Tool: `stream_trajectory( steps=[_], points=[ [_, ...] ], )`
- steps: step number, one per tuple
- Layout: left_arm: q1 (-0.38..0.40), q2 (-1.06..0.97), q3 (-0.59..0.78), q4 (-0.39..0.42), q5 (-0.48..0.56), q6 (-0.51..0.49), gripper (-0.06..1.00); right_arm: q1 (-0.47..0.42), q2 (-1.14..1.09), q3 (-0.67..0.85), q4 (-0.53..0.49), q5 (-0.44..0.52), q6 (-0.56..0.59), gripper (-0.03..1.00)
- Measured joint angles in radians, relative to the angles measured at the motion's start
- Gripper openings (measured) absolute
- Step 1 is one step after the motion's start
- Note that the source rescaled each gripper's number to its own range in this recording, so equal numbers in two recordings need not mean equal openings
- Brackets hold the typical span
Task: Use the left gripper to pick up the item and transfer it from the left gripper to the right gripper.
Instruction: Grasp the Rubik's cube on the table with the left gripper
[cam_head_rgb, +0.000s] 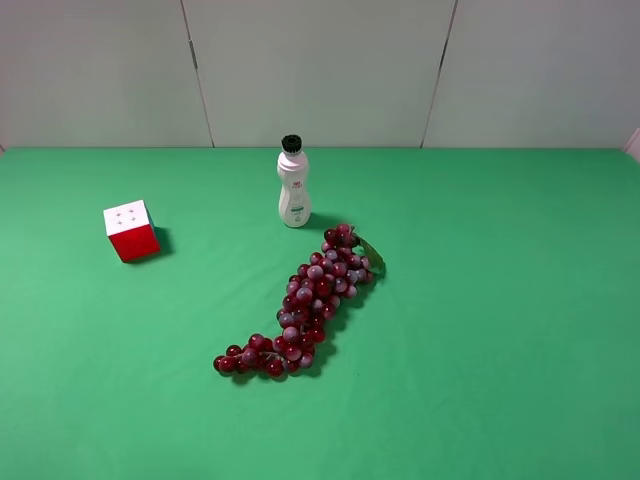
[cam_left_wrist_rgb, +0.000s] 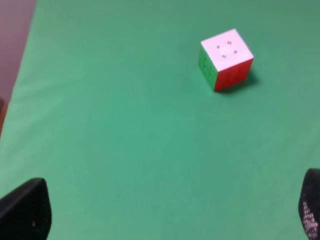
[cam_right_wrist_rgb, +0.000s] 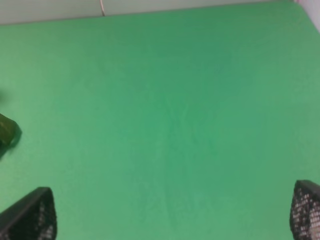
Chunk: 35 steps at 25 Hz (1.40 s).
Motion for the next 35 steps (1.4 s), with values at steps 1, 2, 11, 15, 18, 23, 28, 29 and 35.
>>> stream_trajectory(
  steps=[1, 2, 11, 15, 18, 23, 28, 29, 35],
  points=[
    [0.000, 0.045, -0.012, -0.001, -0.001, -0.005, 1.00, 0.000, 0.000, 0.000, 0.000, 0.000, 0.000, 1.00],
    [0.000, 0.090, -0.025, -0.003, -0.002, -0.011, 1.00, 0.000, 0.000, 0.000, 0.000, 0.000, 0.000, 1.00],
    [0.000, 0.450, -0.088, -0.091, -0.102, -0.092, 1.00, 0.000, 0.000, 0.000, 0.000, 0.000, 0.000, 1.00],
    [0.000, 0.604, -0.088, -0.128, -0.178, -0.104, 1.00, 0.000, 0.000, 0.000, 0.000, 0.000, 0.000, 1.00],
    [0.000, 0.713, -0.094, -0.150, -0.227, -0.112, 1.00, 0.000, 0.000, 0.000, 0.000, 0.000, 0.000, 1.00],
    [-0.049, 0.892, -0.164, -0.115, -0.261, -0.182, 1.00, 0.000, 0.000, 0.000, 0.000, 0.000, 0.000, 1.00],
    [-0.121, 1.045, -0.252, -0.073, -0.278, -0.303, 1.00, 0.000, 0.000, 0.000, 0.000, 0.000, 0.000, 1.00],
    [-0.134, 1.073, -0.264, -0.070, -0.284, -0.326, 1.00, 0.000, 0.000, 0.000, 0.000, 0.000, 0.000, 1.00],
    [-0.202, 1.200, -0.332, -0.015, -0.305, -0.460, 1.00, 0.000, 0.000, 0.000, 0.000, 0.000, 0.000, 1.00]
  ],
)
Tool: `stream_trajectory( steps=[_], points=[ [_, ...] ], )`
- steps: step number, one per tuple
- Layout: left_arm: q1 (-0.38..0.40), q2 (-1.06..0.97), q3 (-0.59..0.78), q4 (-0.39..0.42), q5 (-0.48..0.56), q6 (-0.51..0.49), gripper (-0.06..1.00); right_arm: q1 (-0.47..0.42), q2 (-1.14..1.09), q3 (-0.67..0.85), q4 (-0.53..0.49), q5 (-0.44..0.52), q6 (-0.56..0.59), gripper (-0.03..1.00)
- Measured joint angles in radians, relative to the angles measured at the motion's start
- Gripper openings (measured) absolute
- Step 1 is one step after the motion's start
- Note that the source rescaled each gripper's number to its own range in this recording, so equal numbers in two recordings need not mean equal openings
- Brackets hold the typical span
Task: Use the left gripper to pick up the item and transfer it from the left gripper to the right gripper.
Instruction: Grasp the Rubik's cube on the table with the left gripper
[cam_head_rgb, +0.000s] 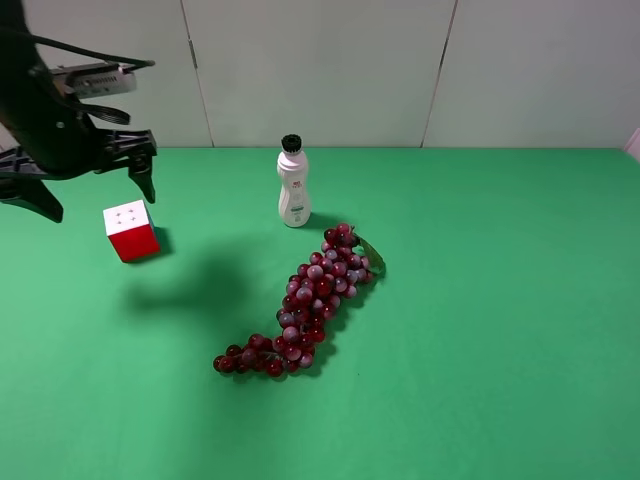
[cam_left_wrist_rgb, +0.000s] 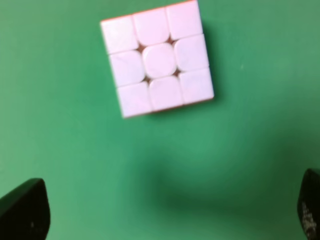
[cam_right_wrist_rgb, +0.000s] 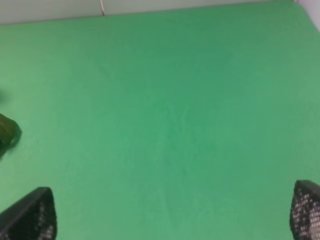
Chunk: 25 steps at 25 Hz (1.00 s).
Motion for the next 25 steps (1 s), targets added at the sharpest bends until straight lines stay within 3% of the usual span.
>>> stream_trajectory(
  steps=[12, 25],
  points=[
    [-0.004, 0.131, -0.044, 0.111, -0.092, -0.106, 1.00, 0.000, 0.000, 0.000, 0.000, 0.000, 0.000, 1.00],
    [-0.004, 0.270, -0.056, 0.118, -0.191, -0.159, 0.99, 0.000, 0.000, 0.000, 0.000, 0.000, 0.000, 1.00]
  ],
)
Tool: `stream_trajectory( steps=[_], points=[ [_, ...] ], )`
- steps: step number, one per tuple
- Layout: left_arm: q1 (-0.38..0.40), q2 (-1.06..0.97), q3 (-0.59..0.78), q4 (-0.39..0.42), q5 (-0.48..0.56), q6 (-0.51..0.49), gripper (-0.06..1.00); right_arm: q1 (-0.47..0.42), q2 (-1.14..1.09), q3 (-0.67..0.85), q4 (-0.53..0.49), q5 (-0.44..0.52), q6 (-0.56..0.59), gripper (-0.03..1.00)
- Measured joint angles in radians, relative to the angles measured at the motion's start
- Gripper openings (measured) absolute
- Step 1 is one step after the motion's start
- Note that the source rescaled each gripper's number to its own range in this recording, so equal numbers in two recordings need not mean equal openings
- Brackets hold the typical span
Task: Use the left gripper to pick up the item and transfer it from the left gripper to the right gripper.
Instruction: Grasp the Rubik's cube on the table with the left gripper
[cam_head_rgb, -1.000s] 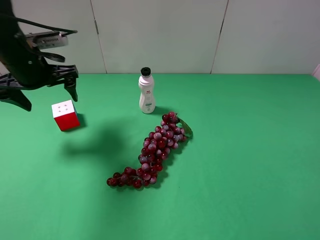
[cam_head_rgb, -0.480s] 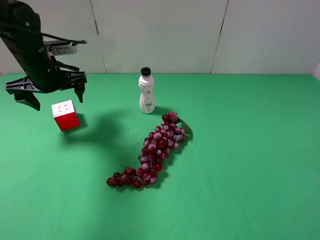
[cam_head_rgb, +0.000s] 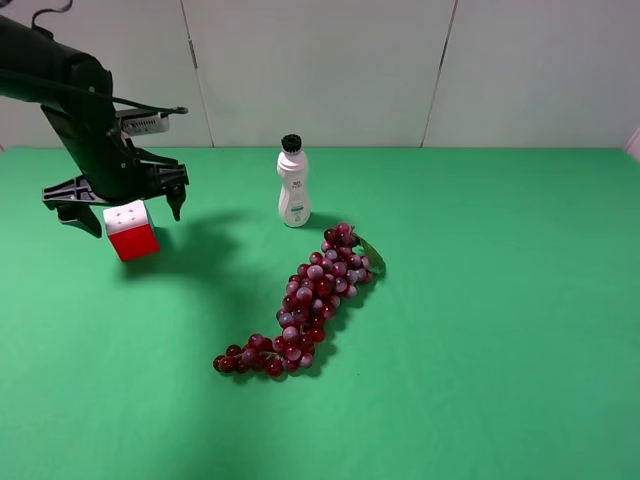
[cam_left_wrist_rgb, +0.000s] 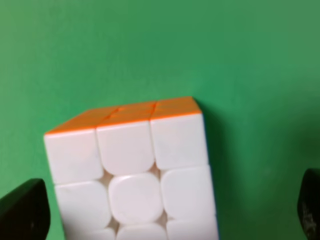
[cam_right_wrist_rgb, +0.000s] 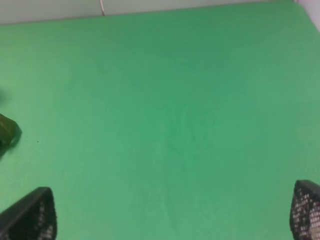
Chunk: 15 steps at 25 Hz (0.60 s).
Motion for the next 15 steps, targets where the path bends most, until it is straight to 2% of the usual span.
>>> stream_trajectory(
  steps=[11, 15],
  points=[
    [0.031, 0.053, 0.000, -0.002, -0.039, -0.026, 0.99, 0.000, 0.000, 0.000, 0.000, 0.000, 0.000, 1.00],
    [0.044, 0.054, 0.000, -0.025, -0.039, -0.030, 0.98, 0.000, 0.000, 0.000, 0.000, 0.000, 0.000, 1.00]
  ],
)
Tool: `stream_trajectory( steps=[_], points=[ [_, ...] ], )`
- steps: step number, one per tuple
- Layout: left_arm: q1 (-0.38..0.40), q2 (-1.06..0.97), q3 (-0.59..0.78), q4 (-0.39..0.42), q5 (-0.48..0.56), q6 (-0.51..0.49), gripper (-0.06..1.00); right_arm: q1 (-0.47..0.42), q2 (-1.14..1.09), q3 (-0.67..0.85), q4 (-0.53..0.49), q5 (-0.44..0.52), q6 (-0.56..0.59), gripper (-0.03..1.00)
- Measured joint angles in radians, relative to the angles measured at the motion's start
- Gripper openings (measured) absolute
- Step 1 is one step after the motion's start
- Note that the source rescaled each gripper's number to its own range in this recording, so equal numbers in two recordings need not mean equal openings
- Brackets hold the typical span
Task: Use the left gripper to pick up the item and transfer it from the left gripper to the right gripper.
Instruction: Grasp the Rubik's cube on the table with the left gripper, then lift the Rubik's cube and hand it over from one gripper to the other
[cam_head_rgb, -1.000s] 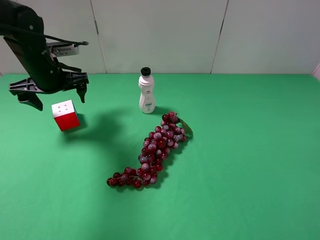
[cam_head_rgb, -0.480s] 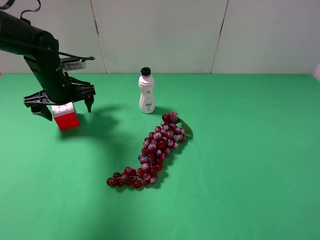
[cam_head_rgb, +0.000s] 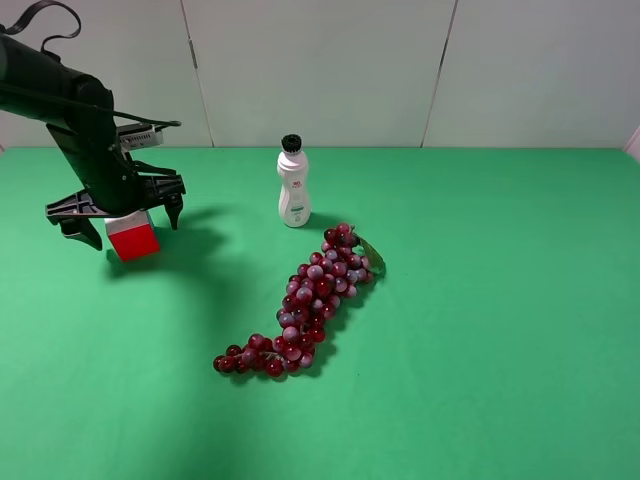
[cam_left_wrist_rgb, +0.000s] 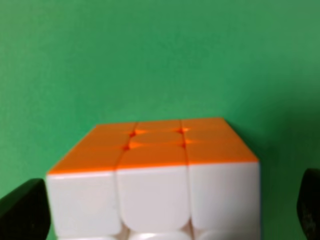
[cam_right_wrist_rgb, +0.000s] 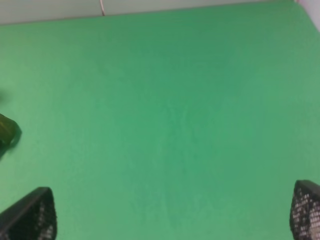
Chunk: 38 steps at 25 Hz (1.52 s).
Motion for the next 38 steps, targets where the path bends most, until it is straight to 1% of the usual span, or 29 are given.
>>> stream_trajectory(
  steps=[3, 5, 7, 10, 13, 14, 28, 33, 38],
  points=[
    [0.010, 0.000, 0.000, -0.020, -0.004, 0.000, 0.94, 0.000, 0.000, 0.000, 0.000, 0.000, 0.000, 1.00],
    [0.010, 0.000, 0.000, -0.023, -0.006, 0.000, 0.85, 0.000, 0.000, 0.000, 0.000, 0.000, 0.000, 1.00],
    [0.010, 0.000, 0.000, -0.027, -0.006, 0.000, 0.69, 0.000, 0.000, 0.000, 0.000, 0.000, 0.000, 1.00],
    [0.010, 0.000, 0.000, -0.027, -0.006, 0.000, 0.39, 0.000, 0.000, 0.000, 0.000, 0.000, 0.000, 1.00],
    [0.010, 0.000, 0.000, -0.027, -0.006, 0.000, 0.06, 0.000, 0.000, 0.000, 0.000, 0.000, 0.000, 1.00],
    [0.010, 0.000, 0.000, -0.027, -0.006, 0.000, 0.00, 0.000, 0.000, 0.000, 0.000, 0.000, 0.000, 1.00],
    [0.010, 0.000, -0.003, -0.027, -0.022, 0.000, 0.00, 0.000, 0.000, 0.000, 0.000, 0.000, 0.000, 1.00],
    [0.010, -0.011, -0.054, -0.029, 0.059, 0.005, 0.00, 0.000, 0.000, 0.000, 0.000, 0.000, 0.000, 1.00],
    [0.010, -0.108, -0.097, -0.029, 0.144, 0.034, 0.00, 0.000, 0.000, 0.000, 0.000, 0.000, 0.000, 1.00]
  ],
)
